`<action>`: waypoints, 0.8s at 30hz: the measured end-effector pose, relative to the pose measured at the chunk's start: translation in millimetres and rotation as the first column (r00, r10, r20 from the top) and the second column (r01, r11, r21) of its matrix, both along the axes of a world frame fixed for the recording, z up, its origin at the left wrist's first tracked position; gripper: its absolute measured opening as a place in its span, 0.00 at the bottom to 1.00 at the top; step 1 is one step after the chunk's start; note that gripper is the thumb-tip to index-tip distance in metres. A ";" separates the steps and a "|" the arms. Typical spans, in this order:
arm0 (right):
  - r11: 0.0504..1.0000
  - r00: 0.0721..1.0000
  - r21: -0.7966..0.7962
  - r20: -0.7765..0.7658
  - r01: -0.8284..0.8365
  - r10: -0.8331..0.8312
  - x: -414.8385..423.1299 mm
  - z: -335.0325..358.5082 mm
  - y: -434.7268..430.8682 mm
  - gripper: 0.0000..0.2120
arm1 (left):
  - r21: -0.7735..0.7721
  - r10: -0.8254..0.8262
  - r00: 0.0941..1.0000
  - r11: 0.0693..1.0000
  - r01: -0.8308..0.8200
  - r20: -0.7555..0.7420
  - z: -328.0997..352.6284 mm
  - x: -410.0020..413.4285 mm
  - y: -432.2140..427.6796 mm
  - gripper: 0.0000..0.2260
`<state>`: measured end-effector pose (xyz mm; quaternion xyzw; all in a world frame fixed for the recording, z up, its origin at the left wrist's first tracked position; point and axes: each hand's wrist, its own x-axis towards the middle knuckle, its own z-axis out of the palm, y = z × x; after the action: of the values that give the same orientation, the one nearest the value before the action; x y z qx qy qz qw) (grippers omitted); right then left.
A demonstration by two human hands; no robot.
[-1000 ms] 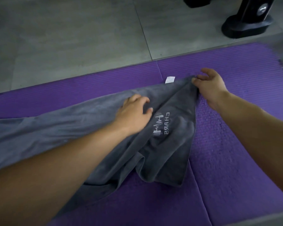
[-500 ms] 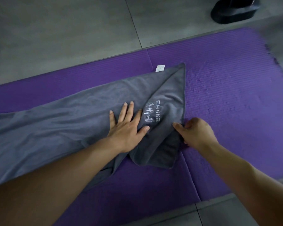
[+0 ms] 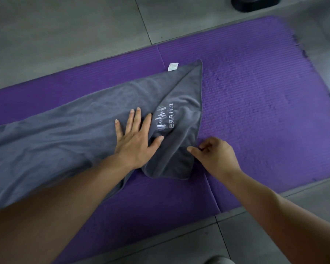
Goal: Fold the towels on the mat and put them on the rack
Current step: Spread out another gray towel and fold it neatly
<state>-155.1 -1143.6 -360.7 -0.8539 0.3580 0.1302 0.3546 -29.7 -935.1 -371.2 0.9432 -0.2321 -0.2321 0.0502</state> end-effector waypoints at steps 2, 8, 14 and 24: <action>0.999 0.999 -0.039 -0.020 -0.034 0.033 -2.5 1.5 10.3 0.22 | 0.009 0.041 0.999 0.999 -0.041 0.030 -1.3 -10.3 5.3 0.37; 0.995 0.998 -0.083 -0.005 0.054 -0.055 -4.5 -6.6 41.6 0.19 | 0.014 0.048 0.998 0.999 -0.049 0.027 -10.5 -24.2 18.1 0.36; 0.966 0.957 0.177 0.187 0.190 -0.223 -5.7 -8.1 31.9 0.14 | -0.030 0.070 0.997 0.997 -0.071 -0.012 -7.8 -22.3 18.6 0.35; 0.842 0.821 0.267 0.219 0.469 -0.527 -19.7 -3.5 -63.6 0.10 | 0.041 0.109 0.992 0.993 -0.107 -0.056 -3.1 -26.9 0.8 0.37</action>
<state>-174.8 -1207.2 -364.2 -0.6991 0.4999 -0.0557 0.5083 -56.6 -934.3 -374.3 0.9480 -0.1748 -0.2609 0.0518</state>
